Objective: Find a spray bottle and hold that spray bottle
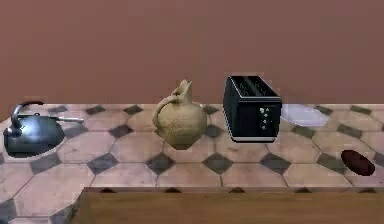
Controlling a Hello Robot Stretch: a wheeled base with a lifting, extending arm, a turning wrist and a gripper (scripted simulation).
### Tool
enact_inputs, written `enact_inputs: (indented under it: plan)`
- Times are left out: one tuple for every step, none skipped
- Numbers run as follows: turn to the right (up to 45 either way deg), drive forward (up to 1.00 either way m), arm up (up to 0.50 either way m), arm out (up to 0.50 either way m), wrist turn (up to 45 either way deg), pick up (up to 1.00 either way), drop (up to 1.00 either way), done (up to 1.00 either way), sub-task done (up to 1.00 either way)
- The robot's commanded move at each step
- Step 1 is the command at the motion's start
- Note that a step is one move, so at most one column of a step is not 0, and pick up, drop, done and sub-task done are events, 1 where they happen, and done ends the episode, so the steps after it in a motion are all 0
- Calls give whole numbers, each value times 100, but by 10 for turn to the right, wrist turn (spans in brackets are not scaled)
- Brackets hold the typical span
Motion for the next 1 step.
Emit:
enact_inputs:
  plan:
    - [450, 0, 0, 0, 0, 0, 0, 0, 0]
